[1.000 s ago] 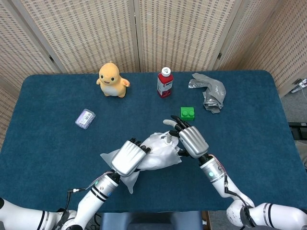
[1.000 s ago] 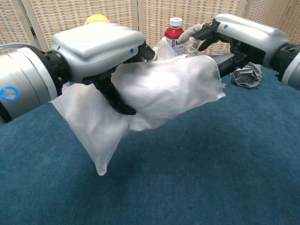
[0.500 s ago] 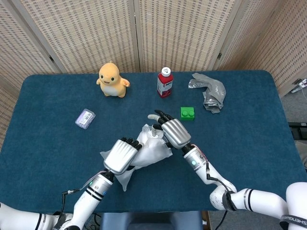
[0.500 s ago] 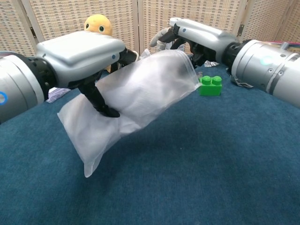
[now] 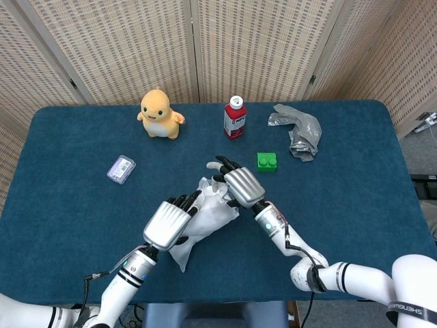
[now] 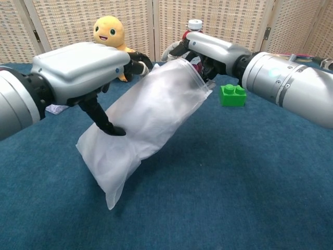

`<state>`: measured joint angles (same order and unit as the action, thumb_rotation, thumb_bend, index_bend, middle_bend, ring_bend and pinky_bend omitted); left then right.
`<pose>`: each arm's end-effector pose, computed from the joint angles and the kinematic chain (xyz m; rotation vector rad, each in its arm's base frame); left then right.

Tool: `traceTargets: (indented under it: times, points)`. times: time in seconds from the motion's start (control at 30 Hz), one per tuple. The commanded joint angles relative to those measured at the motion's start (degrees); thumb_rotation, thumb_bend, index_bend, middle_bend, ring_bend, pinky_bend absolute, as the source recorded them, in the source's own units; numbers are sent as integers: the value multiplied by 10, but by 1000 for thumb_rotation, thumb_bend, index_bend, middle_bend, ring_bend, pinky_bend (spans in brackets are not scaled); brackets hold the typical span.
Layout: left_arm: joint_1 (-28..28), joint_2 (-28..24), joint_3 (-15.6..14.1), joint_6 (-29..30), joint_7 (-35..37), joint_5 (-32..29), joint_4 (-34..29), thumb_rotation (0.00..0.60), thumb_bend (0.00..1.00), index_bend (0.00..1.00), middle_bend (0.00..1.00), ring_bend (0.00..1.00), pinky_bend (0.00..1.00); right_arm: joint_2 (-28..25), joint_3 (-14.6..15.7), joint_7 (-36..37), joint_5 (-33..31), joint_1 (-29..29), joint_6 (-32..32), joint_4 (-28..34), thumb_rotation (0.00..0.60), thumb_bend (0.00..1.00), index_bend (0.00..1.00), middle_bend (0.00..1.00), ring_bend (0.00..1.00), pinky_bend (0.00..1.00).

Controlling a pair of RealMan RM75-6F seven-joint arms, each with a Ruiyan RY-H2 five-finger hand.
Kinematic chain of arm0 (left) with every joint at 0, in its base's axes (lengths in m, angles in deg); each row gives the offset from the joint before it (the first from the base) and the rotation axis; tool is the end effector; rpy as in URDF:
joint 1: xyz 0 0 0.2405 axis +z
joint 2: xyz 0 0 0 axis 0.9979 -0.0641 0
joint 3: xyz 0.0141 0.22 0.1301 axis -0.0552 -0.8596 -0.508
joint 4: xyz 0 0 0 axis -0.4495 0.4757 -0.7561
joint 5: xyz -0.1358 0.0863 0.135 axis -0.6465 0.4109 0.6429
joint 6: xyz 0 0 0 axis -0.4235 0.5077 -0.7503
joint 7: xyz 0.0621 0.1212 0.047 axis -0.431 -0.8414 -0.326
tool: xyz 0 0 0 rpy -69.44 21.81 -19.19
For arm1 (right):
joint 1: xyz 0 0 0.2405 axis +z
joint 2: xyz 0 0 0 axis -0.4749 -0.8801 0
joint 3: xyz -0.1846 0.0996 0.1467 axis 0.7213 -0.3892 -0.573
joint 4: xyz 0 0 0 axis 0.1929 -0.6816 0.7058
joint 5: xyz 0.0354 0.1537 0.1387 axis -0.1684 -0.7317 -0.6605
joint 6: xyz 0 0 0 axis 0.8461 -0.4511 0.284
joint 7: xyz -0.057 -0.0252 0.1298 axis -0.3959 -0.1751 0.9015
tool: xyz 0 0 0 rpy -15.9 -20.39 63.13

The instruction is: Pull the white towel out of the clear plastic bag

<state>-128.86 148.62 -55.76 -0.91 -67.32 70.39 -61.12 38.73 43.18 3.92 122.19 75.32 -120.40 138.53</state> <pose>-0.0573 0.2589 0.0035 -1.9505 -0.5342 -1.0134 -0.0774 -0.3583 -0.0244 1.8793 -1.0795 1.3283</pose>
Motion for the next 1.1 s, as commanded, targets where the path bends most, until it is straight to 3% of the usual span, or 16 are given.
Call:
traceTargets:
  times: [0.03, 0.43, 0.8, 1.1]
  points:
    - [2, 2, -1, 0, 6, 5, 4, 600, 0, 67, 116, 260, 448, -1, 3, 4, -5, -2, 0, -7, 600, 649, 778, 197, 43, 214]
    - [10, 2, -10, -5, 31, 36, 19, 600, 0, 84, 120, 261, 448, 7, 7, 18, -28, -2, 13, -49, 600, 650, 778, 197, 43, 214]
    - [14, 1, -21, -21, 79, 88, 48, 600, 0, 166, 200, 301, 450, 15, 0, 19, -54, 3, 23, -92, 600, 651, 777, 197, 43, 214]
    - [18, 2, -24, -29, 101, 120, 64, 600, 0, 239, 243, 337, 520, -1, 10, 15, -74, -18, 22, -103, 600, 651, 778, 198, 43, 214]
